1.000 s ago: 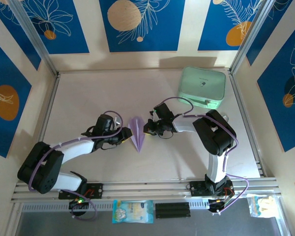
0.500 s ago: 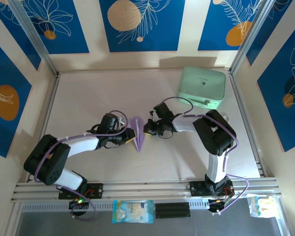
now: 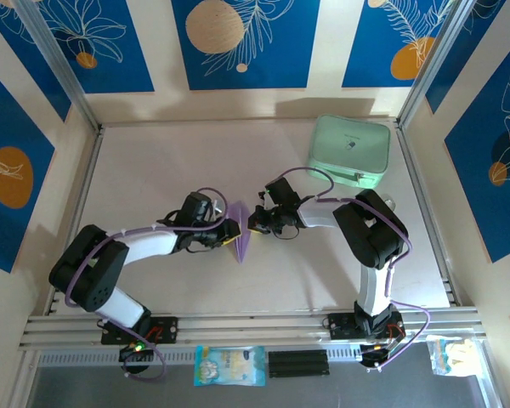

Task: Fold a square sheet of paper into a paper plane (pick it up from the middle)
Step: Move the paper plane to the top-center of the table.

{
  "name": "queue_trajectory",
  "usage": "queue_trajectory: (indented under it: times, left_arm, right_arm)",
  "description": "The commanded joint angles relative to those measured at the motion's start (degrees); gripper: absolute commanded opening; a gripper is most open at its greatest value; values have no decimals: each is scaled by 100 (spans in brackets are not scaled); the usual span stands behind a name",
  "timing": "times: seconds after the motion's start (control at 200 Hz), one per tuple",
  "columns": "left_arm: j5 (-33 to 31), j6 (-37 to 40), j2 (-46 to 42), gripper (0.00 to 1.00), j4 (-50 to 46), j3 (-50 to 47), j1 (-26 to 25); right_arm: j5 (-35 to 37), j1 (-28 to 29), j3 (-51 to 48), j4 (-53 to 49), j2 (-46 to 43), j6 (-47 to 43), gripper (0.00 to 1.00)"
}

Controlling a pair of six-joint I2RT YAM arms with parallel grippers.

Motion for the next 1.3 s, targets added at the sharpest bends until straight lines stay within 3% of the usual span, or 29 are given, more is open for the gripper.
queue_trajectory:
  times: [0.0, 0.675, 1.296]
  left_arm:
    - [-277, 115, 153, 32, -468, 300, -154]
    - [-653, 900, 485, 45, -1032, 688, -499]
    - [-1093, 1005, 585, 39, -1664, 996, -592]
  right_arm:
    - [-127, 16, 147, -110, 76, -33, 0]
    - [-371, 36, 244, -250, -205, 19, 1]
    - [-408, 80, 437, -465, -215, 36, 2]
